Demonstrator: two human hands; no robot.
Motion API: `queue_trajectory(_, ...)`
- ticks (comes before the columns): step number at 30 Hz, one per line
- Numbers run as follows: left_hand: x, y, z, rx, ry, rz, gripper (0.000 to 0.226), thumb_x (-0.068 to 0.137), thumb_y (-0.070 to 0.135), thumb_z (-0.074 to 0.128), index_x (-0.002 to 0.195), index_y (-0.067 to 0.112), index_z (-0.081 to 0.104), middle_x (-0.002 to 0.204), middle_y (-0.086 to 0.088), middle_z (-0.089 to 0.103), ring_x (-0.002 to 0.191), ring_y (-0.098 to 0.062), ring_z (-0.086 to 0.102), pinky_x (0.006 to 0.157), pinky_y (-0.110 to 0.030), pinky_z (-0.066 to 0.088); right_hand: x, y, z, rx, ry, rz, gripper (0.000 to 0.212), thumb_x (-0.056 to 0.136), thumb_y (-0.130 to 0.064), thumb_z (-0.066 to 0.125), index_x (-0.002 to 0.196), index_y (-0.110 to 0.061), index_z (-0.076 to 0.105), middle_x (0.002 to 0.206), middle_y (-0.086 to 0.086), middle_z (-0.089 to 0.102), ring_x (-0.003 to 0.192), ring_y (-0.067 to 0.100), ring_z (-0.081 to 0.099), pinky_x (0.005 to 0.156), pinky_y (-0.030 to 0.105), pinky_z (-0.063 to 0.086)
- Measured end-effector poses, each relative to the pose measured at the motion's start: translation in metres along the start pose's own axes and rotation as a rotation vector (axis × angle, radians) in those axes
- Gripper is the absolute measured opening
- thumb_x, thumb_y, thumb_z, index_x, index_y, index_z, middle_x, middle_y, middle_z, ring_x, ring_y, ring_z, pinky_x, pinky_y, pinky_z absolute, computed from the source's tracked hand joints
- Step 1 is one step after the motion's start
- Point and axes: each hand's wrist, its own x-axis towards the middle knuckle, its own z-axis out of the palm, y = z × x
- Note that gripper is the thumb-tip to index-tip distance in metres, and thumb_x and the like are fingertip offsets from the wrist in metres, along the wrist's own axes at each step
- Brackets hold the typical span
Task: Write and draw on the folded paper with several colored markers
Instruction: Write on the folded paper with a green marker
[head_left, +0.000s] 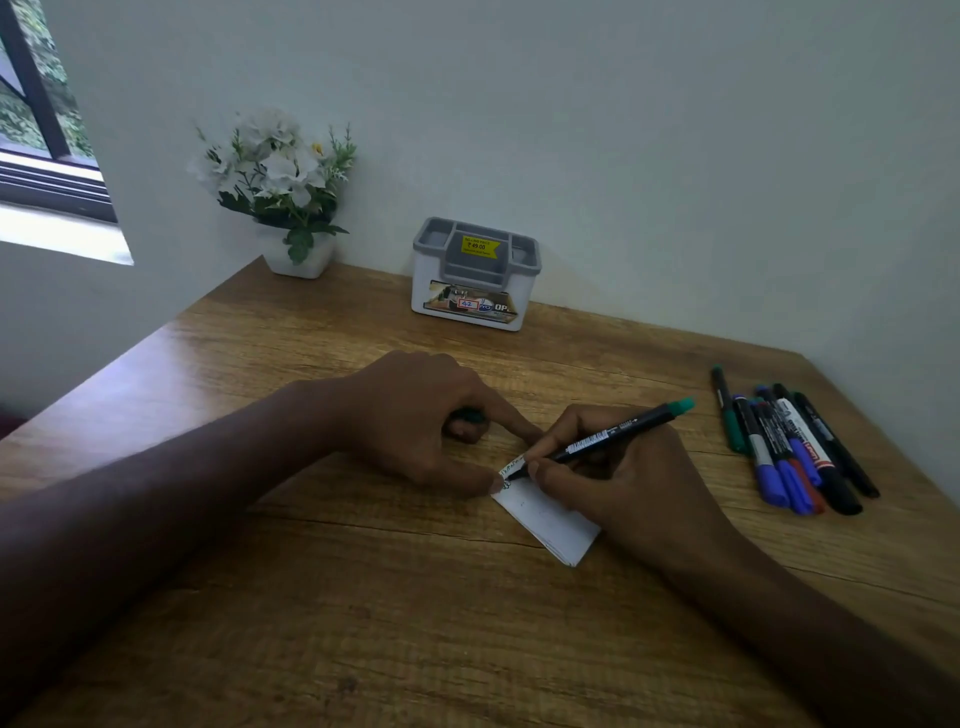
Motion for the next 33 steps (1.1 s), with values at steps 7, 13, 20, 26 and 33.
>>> queue_trajectory(7,0.0004,0.0017,-0.0008,0.019,-0.02,-0.001,0.058,0.088,0.061,0.071,0.142,0.058,0.049,0.077,0.037,0.055,0.077,0.01,0.052,0.062,-0.025,0.033,-0.0005,0.0011,-0.0002,0.013,0.006,0.01,0.006,0.085,-0.014,0.078,0.083,-0.021,0.079,0.082,-0.012,0.079,0.074,0.002,0.073,0.065,0.019,0.058)
queue_trajectory(13,0.0003,0.0013,-0.0006,0.005,-0.027,0.006,0.061,0.083,0.069,0.064,0.141,0.061,0.047,0.069,0.014,0.056,0.07,-0.002,0.055,0.058,-0.028,0.038,0.0,0.0018,-0.0003,0.011,0.017,0.02,0.007,0.085,-0.014,0.079,0.084,-0.021,0.079,0.082,-0.013,0.078,0.075,0.001,0.073,0.066,0.02,0.059)
queue_trajectory(20,-0.0004,-0.0006,0.0005,0.004,-0.016,0.013,0.061,0.082,0.069,0.063,0.141,0.06,0.049,0.067,0.011,0.055,0.069,-0.005,0.054,0.058,-0.028,0.037,-0.0009,0.0019,-0.0012,0.022,0.017,0.029,0.007,0.085,-0.015,0.078,0.083,-0.022,0.079,0.082,-0.012,0.078,0.075,0.002,0.073,0.068,0.022,0.061)
queue_trajectory(26,0.0,-0.0009,0.0009,0.027,-0.007,0.006,0.06,0.086,0.065,0.07,0.142,0.06,0.048,0.069,0.013,0.055,0.075,0.001,0.054,0.059,-0.025,0.035,0.0002,0.0036,-0.0005,0.008,0.025,0.034,0.007,0.086,-0.017,0.078,0.084,-0.024,0.079,0.084,-0.012,0.078,0.077,0.003,0.073,0.068,0.024,0.061)
queue_trajectory(33,-0.0002,0.0014,0.0003,0.039,-0.007,0.007,0.059,0.087,0.064,0.069,0.142,0.06,0.048,0.073,0.02,0.057,0.077,0.004,0.054,0.058,-0.022,0.03,0.0008,0.0047,-0.0012,0.009,0.027,0.052,0.007,0.086,-0.02,0.078,0.084,-0.026,0.079,0.084,-0.014,0.078,0.077,0.001,0.072,0.067,0.019,0.059)
